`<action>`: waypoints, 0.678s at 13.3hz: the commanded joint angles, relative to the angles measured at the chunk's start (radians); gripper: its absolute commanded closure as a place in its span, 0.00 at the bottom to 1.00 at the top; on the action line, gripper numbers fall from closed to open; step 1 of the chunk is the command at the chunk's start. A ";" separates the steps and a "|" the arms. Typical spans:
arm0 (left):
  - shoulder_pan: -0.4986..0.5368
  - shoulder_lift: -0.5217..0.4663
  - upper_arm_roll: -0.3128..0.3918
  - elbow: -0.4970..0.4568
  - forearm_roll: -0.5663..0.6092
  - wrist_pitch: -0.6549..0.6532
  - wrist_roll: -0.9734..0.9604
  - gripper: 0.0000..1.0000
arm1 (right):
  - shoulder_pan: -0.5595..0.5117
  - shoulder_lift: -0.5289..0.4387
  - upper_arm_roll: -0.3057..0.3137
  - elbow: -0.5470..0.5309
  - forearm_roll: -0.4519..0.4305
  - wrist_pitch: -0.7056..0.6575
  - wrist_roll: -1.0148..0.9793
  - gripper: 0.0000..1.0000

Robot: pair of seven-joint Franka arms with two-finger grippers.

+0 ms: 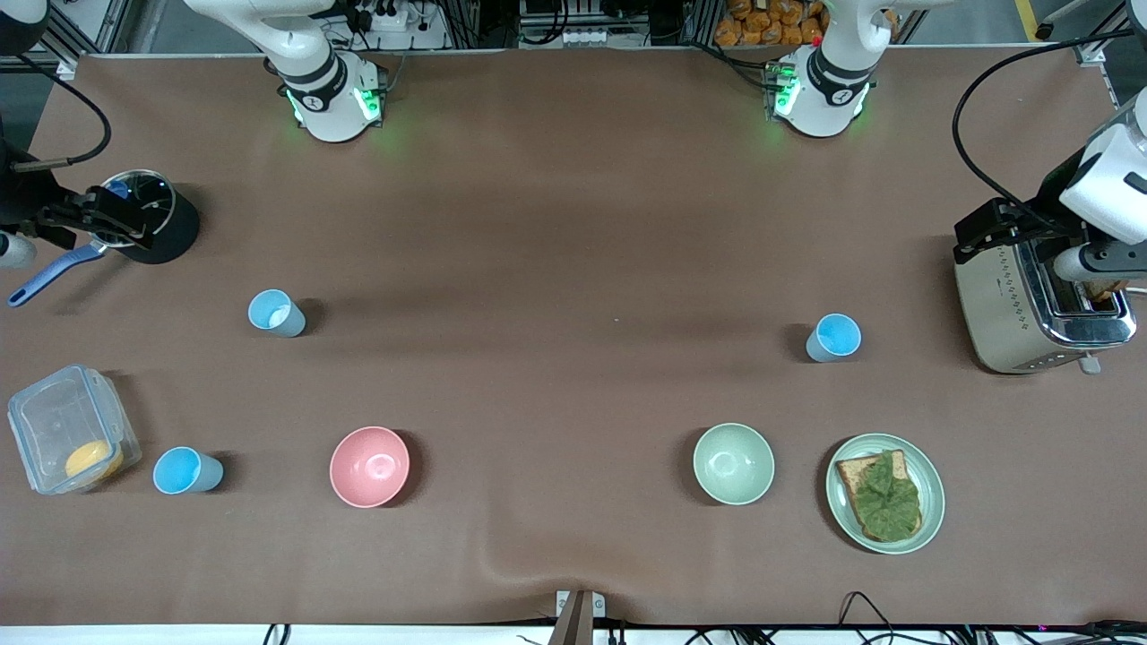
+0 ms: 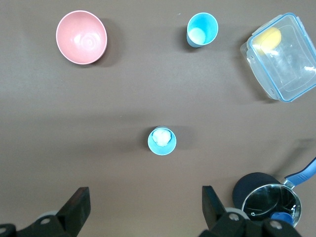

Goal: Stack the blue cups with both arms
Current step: 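Reach the left gripper down to the blue cup beside the toaster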

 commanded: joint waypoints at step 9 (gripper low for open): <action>0.014 0.014 0.012 -0.138 -0.019 0.056 0.030 0.00 | -0.010 -0.024 0.013 -0.023 0.000 -0.006 0.005 0.00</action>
